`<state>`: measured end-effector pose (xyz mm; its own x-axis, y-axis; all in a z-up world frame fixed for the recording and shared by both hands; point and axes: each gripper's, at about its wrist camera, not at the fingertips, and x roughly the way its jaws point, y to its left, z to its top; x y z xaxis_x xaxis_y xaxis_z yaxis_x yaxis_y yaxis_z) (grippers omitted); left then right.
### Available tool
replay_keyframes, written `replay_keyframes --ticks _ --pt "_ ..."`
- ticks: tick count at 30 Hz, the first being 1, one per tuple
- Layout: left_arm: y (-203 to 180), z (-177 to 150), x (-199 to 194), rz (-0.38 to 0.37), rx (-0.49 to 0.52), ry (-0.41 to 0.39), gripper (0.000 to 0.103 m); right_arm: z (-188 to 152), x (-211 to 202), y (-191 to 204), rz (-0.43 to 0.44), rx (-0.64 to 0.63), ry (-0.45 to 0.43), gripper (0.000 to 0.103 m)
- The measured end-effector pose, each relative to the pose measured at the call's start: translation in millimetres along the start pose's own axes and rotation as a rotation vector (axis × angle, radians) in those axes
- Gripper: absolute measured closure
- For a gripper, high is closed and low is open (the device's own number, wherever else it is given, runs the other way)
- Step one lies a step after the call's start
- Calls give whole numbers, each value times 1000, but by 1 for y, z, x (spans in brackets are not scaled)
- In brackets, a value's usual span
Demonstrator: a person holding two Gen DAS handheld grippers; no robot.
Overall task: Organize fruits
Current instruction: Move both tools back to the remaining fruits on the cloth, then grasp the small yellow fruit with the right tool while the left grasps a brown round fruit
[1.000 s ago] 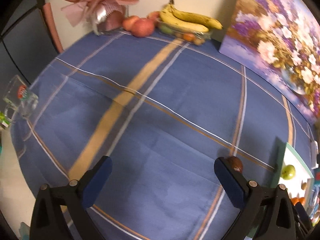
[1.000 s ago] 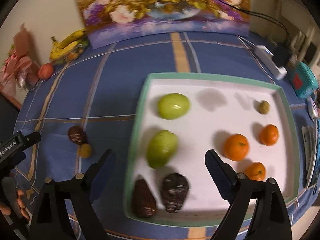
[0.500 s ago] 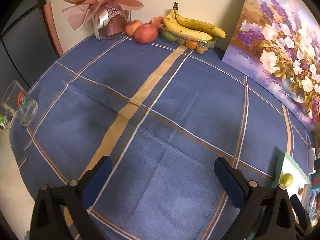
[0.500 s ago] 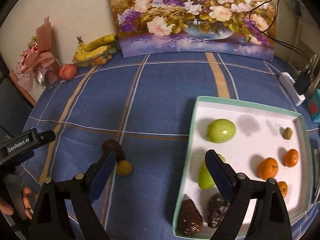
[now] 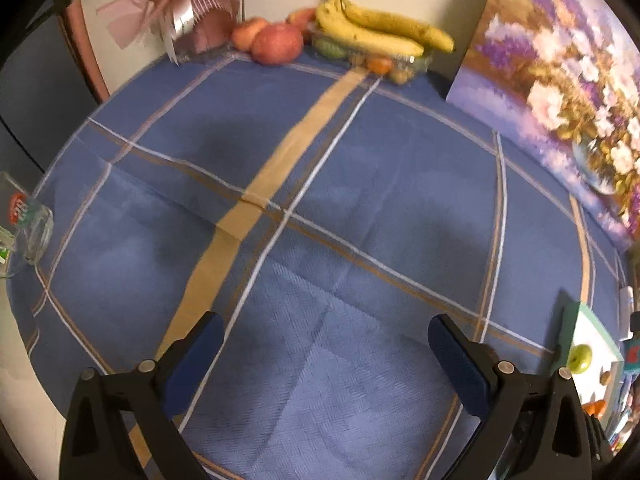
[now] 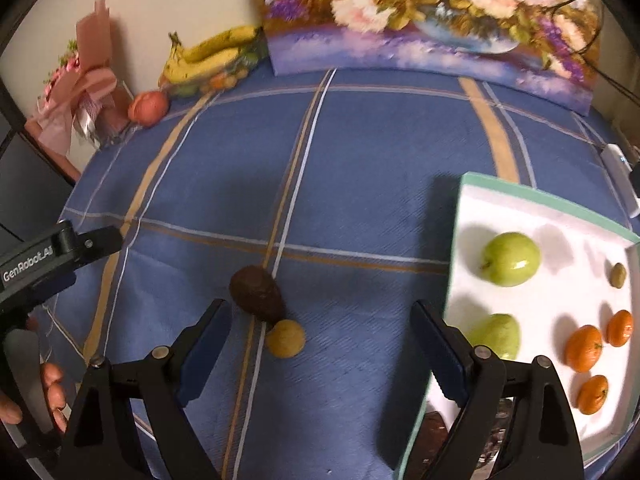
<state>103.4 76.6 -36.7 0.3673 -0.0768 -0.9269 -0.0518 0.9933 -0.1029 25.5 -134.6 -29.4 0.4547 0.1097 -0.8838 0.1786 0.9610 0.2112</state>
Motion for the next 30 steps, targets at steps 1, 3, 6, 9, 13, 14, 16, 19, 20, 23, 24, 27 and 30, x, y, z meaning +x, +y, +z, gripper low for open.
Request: replay_keyframes --ticks 1,3,6,9,13,14,16,19,20,23,24,27,30 --pt "0 0 5 1 -2 18 0 -2 3 3 0 -10 12 19" --pt "1 -1 12 -2 -8 44 0 -4 8 7 -2 -29 34 32" --pt "1 -2 18 -15 -17 66 0 -7 17 12 12 -38 72 45" --pt "0 -3 22 -21 -18 77 0 -9 23 16 8 -52 93 54" --pt "0 -5 24 -32 -27 95 0 -10 28 21 4 -66 113 59" --pt "-1 -4 25 -32 -29 96 0 -11 29 22 4 -66 116 61" --pt "-1 -5 25 -39 -34 96 0 -11 30 23 6 -67 122 73" --pt "-2 -6 25 -56 -42 106 0 -12 28 21 12 -64 121 76" --pt "-2 -7 25 -63 -44 111 0 -12 27 21 12 -62 119 76" --pt "-4 -8 25 -101 -65 122 0 -12 26 18 18 -55 116 76" --pt "-5 -9 24 -129 -74 123 0 -12 24 17 22 -51 114 76" --pt "-12 -11 24 -183 -74 127 1 -11 15 4 20 -12 90 76" --pt "-26 -15 25 -207 -39 134 1 -10 9 -9 18 18 78 76"
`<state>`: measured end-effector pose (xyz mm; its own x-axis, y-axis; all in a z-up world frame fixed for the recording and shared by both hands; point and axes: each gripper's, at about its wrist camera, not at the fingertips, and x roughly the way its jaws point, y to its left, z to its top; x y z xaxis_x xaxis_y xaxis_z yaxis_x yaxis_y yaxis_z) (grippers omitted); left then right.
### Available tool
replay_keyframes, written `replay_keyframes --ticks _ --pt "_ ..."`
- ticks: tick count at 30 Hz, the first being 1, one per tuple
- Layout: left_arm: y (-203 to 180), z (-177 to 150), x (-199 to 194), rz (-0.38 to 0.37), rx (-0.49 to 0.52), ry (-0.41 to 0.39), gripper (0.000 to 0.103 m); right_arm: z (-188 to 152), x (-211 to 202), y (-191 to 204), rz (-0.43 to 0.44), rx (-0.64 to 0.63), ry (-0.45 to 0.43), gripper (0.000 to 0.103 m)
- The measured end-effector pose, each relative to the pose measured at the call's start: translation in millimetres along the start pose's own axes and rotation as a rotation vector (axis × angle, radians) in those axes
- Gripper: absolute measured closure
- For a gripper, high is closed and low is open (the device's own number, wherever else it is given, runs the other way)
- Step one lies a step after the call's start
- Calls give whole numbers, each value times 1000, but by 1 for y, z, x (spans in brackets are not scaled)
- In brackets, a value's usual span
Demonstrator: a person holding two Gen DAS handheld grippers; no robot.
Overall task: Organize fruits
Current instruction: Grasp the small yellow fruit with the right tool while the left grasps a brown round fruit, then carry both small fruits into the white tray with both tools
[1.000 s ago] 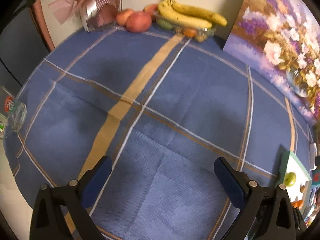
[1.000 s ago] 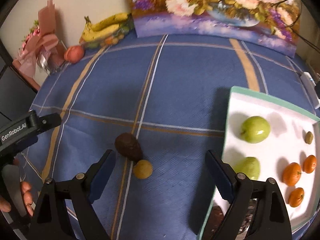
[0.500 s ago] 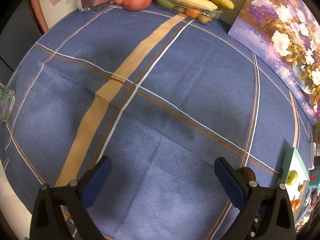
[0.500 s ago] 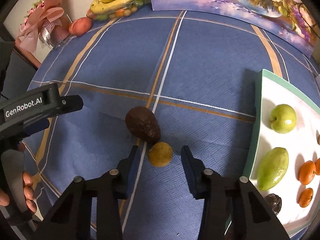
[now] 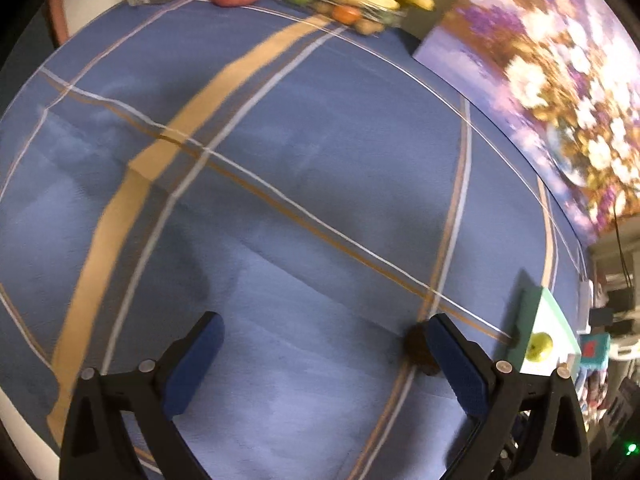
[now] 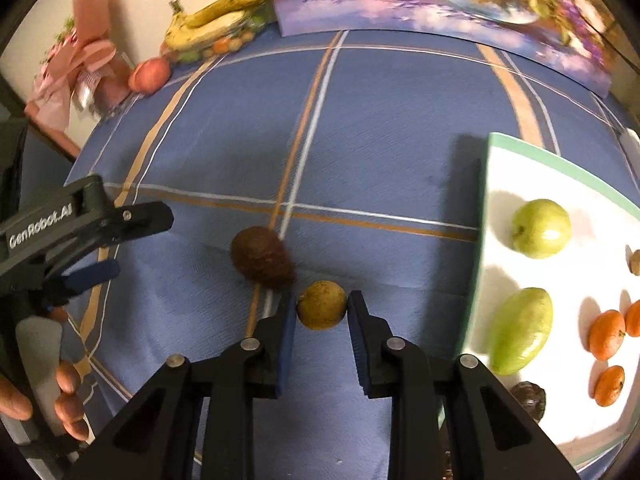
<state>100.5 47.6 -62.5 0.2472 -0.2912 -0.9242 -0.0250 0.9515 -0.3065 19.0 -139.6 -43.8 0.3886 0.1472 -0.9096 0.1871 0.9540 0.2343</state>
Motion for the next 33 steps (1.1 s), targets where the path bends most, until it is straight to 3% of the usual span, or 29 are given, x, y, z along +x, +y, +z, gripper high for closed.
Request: replay_keyframes --ticks 5,10,18,20,25,33 --pt "-23 -7 10 -80 50 31 17 -1 -14 -17 -3 33 -30 76" --pt "-41 -5 20 -98 77 54 26 0 -25 -23 -9 46 -61 76" --pt "-50 -14 30 -141 80 100 54 -1 -42 -37 -24 63 -101 76" --pt "-52 -14 30 -148 88 106 65 -1 -43 -39 -25 65 -104 76" --pt "-59 -14 27 -127 120 95 66 0 -43 -39 -21 65 -106 76" --pt "-70 -15 14 -164 137 72 66 -5 -56 -55 -19 112 -138 76"
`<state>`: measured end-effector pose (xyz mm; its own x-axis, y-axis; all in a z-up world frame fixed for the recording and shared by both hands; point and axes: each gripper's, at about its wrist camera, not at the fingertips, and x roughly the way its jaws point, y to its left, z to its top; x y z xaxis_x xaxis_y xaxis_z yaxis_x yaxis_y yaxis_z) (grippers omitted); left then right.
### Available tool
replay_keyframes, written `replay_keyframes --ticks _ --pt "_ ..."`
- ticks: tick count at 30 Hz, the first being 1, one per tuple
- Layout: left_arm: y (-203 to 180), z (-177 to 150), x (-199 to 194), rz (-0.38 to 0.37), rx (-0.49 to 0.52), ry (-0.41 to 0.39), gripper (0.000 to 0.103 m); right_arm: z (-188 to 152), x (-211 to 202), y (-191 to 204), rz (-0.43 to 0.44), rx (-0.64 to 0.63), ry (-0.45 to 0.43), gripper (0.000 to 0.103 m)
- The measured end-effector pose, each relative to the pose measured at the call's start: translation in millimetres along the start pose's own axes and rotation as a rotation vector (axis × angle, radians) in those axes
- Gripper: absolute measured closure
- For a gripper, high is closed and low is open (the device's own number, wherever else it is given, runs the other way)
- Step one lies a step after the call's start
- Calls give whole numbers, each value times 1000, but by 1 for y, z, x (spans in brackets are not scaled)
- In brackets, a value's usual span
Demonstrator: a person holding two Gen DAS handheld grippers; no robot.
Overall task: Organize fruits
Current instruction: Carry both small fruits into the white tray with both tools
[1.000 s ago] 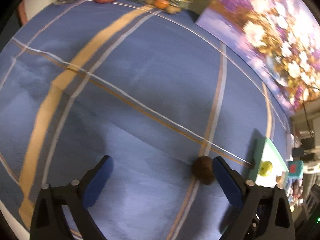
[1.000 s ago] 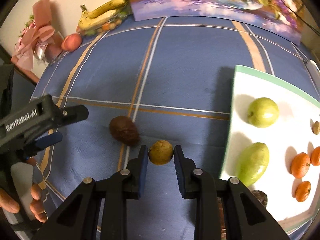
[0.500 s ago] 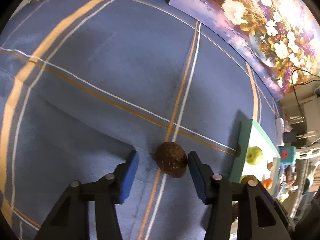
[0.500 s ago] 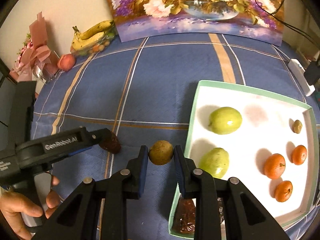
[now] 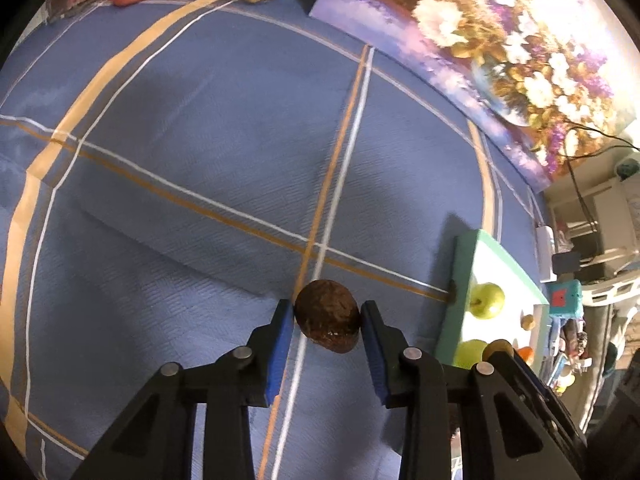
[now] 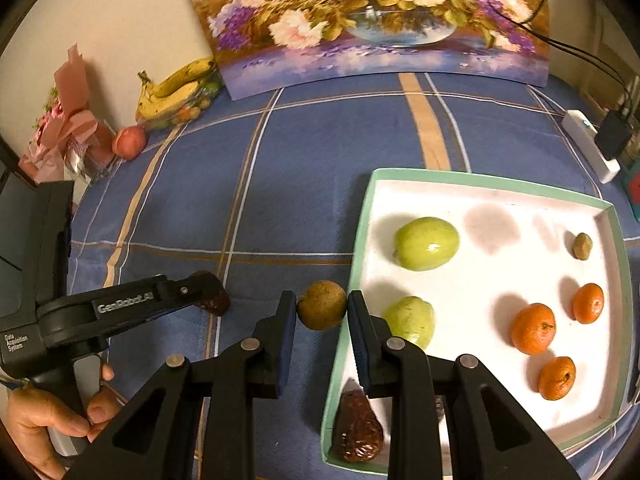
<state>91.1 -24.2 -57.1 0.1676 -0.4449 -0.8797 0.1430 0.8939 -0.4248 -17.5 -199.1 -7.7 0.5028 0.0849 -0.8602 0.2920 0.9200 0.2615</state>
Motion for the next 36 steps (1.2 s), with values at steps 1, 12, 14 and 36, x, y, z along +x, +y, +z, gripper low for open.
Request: replay_keyframes --ticks 1,12,14,36 --pt "-5 -1 -3 -5 13 -6 66 0 -2 -4 -1 10 -5 76" --pt "-59 -25 -17 -39 193 -25 66 -6 -22 -64 -80 137 -22 76" --pt "-70 -32 -17 -46 227 -18 66 -7 -24 -69 -83 148 -21 76" --pt "-122 -82 18 -18 432 112 66 -32 -35 -122 -152 198 25 75"
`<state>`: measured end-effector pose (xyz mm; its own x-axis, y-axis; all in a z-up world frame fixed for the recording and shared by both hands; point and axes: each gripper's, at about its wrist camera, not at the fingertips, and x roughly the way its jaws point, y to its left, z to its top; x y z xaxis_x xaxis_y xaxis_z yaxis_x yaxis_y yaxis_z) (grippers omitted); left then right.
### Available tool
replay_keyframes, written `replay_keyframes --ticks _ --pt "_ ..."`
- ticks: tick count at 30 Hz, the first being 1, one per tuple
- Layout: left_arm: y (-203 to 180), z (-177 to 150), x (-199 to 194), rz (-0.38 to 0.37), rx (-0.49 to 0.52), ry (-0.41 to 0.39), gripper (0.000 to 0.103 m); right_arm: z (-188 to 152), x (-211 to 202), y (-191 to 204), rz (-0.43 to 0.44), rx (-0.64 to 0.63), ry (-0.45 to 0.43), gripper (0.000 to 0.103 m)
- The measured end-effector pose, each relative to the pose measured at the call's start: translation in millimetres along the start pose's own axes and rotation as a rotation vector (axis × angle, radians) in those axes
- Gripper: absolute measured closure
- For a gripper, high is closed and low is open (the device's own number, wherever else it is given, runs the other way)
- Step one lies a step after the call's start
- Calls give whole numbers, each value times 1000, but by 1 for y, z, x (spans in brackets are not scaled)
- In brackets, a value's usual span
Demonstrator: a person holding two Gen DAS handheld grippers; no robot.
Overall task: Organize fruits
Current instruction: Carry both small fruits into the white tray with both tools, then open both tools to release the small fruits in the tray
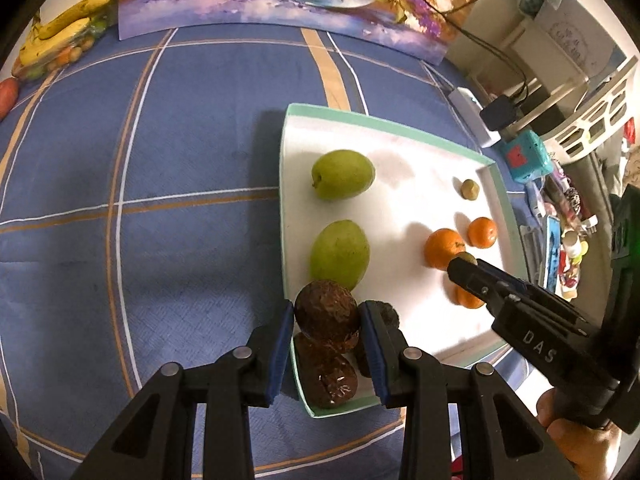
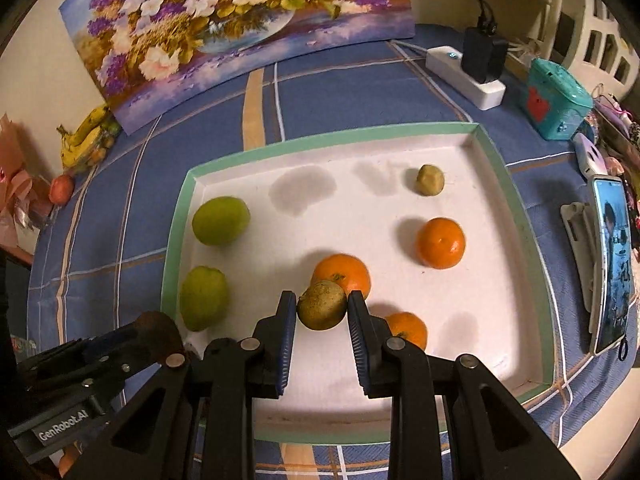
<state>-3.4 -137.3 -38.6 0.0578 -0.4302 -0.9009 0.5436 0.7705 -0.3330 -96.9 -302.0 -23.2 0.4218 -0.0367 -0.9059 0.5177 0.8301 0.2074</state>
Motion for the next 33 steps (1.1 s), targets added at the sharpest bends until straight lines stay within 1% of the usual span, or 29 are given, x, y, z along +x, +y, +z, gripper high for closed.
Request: replay_keyframes --ticks 1,3,5,8,13,18,20,24,28,30,32,33 --pt "0 0 2 2 -1 3 66 -2 5 3 -3 -18 23 75" --pt "0 -1 5 9 0 14 66 -2 7 5 -5 -25 34 75" --pt "-2 -1 6 23 11 11 66 -4 14 8 -11 -42 63 75" --pt "-2 -1 8 21 8 9 66 -6 29 9 -34 -54 115 75" --pt "-1 -1 7 18 8 10 66 -7 37 10 -39 -63 141 75" --pt "-3 -1 6 18 12 13 64 -8 37 10 -41 -71 145 75" --pt "-3 -2 6 7 12 19 57 -9 36 13 -44 -74 140 75" --pt "-2 -4 1 -5 10 8 56 -9 31 19 -47 -80 132 75" --pt "8 -8 -9 -26 -26 -11 56 -11 24 21 -49 -87 124 75" --pt "15 -10 -16 -13 -48 -26 51 -13 19 23 -53 -92 116 75" --pt "27 -12 -23 44 -78 -46 34 -14 18 25 -57 -94 113 75" --pt "32 -13 -26 76 -90 -53 31 -15 17 26 -60 -95 111 74"
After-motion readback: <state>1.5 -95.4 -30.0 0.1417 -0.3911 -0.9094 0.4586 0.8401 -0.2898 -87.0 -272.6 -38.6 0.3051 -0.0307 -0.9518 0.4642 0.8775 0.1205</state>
